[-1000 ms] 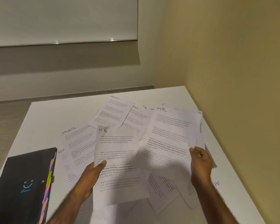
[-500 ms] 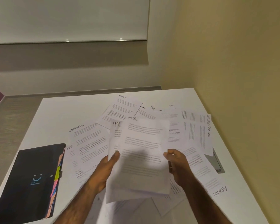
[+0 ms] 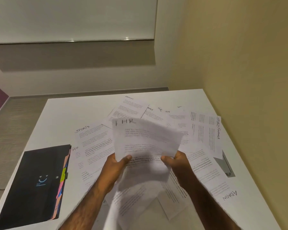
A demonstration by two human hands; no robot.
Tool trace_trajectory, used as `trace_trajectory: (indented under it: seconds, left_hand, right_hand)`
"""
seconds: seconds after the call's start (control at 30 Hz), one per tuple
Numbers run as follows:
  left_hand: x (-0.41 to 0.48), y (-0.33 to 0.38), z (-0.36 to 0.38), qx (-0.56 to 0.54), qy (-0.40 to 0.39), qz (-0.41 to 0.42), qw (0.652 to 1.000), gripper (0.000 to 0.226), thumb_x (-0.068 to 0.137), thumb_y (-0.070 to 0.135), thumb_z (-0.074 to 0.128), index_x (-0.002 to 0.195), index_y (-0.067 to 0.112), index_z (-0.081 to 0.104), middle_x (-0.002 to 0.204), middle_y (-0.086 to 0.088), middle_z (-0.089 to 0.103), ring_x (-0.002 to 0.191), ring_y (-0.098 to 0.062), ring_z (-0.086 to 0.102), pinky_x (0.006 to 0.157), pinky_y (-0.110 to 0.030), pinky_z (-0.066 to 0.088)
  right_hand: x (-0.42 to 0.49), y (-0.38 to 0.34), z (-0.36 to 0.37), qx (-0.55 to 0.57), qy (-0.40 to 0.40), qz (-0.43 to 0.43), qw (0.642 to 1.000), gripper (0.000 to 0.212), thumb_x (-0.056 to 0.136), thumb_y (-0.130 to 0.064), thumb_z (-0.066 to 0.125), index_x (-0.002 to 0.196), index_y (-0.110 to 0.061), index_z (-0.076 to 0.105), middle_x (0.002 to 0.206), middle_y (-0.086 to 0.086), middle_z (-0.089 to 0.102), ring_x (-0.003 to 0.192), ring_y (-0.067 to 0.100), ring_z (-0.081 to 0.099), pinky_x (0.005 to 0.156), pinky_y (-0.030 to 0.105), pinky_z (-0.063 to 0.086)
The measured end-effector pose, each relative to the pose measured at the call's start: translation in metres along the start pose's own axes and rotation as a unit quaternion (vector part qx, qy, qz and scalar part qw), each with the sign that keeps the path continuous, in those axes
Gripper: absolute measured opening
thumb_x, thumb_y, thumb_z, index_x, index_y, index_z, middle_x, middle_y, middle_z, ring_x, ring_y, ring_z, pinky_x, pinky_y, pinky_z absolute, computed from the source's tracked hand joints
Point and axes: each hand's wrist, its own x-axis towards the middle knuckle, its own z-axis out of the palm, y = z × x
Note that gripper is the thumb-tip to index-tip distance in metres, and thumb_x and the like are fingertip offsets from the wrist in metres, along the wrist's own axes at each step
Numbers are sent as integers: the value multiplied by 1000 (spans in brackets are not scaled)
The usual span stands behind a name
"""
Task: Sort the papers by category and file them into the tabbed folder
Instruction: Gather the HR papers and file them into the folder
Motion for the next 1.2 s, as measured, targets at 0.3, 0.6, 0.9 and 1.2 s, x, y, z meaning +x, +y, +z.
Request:
trace_trajectory:
  seconds: [0.3,0.6,0.9,1.2]
  left_hand:
    - [-5,-22,-7,111,37,47,992,33,93,18,72,96,51,72,99,23,74,95,4,69,88,-26,55]
    - [10,-52,-11,123,138,29,982,30,101,23,58,125,8,68,113,-2,72,103,-13,64,82,-9,48]
    - [25,-130,-124,265,329,-224,878,69,88,49,69,140,9,49,135,-16,55,124,-34,55,94,-46,50]
    - [71,-144,-128,422,308,-316,792,114,81,56,75,160,9,8,143,-8,41,126,-22,47,94,-48,53]
  right_hand:
    - [-1,16,18,-67,36,-16,997,35,83,11,64,90,-22,72,84,-10,75,79,4,71,65,11,52]
    - [18,40,36,-153,83,0,985,3,92,-9,71,89,-9,71,83,12,75,78,33,69,72,35,48]
    - [9,39,36,-171,118,21,978,15,95,-11,65,92,5,65,91,28,69,76,28,61,72,35,44]
    - [-6,42,24,-197,165,53,965,6,94,-12,66,91,-12,71,89,10,74,85,32,69,75,39,50]
